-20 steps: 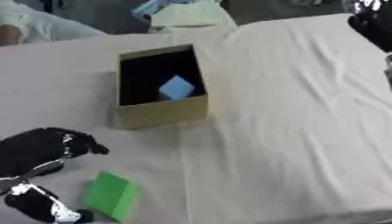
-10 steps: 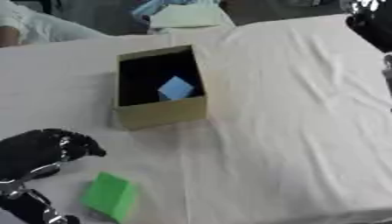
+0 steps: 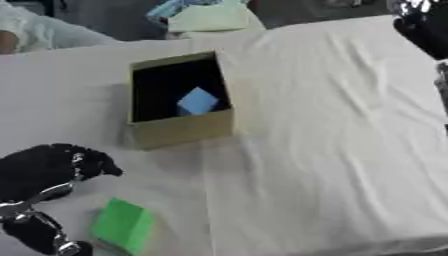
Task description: Pick up objects on the table and place them in the box.
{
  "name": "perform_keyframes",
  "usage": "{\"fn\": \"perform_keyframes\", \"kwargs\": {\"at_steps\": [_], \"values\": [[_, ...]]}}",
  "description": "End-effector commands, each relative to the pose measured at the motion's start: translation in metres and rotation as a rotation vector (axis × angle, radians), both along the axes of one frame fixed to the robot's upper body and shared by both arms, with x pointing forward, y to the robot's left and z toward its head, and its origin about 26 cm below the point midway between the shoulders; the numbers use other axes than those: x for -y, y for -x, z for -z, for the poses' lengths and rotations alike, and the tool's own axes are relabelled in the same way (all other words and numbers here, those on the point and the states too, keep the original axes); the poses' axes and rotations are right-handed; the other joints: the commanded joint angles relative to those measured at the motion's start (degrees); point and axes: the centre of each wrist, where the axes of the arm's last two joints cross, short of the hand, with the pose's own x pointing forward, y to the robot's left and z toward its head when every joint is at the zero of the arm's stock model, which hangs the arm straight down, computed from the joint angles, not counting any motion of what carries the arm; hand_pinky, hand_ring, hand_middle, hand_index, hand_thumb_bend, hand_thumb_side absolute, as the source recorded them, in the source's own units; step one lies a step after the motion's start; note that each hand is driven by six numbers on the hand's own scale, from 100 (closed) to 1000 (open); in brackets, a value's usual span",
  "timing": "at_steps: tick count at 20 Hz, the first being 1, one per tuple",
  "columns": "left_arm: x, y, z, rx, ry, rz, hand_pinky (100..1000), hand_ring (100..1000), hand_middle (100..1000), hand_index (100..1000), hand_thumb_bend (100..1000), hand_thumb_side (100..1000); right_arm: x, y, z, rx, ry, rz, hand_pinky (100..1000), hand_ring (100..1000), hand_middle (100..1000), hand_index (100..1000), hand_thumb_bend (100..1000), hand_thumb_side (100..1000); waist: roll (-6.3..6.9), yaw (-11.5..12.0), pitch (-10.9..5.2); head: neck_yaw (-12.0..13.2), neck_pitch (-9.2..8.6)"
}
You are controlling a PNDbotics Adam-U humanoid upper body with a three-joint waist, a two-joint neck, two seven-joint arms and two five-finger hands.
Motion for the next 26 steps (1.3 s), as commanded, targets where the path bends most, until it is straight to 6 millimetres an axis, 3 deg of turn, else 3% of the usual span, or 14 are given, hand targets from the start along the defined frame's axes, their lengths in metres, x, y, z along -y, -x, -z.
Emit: {"fn": "perform_keyframes", "kwargs": {"at_steps": [1,9,19,23,26], "values": [[0.002,-0.001,-0.008,0.015,-0.008,-0.009,755,800,781,890,744,383,0.001,0.003,-0.008,0.028,0.008,-0.003,824,727,516,821,100,721,-0.12,-0.1,-0.57,0.0,0.29],[0.014,-0.004,-0.012,-0.016,-0.012,0.022,757,802,788,888,738,361,-0.001,0.003,-0.009,0.027,0.009,-0.010,824,727,515,821,100,722,-0.13,-0.2,-0.28,0.1,0.29],[0.024,-0.005,-0.012,-0.104,-0.019,0.057,738,777,739,862,654,343,-0.002,0.003,-0.008,0.025,0.004,-0.015,824,727,514,821,100,722,-0.27,-0.3,-0.17,0.4,0.29],[0.029,-0.005,-0.013,-0.115,-0.021,0.070,695,727,685,848,671,311,-0.001,0.003,-0.008,0.024,0.001,-0.013,824,727,514,821,100,723,-0.26,-0.4,-0.17,0.4,0.29],[0.033,-0.006,-0.014,-0.120,-0.018,0.079,598,626,619,830,740,260,-0.001,0.003,-0.007,0.020,-0.002,-0.012,823,727,513,821,100,723,-0.23,-0.4,-0.14,0.4,0.29]]}}
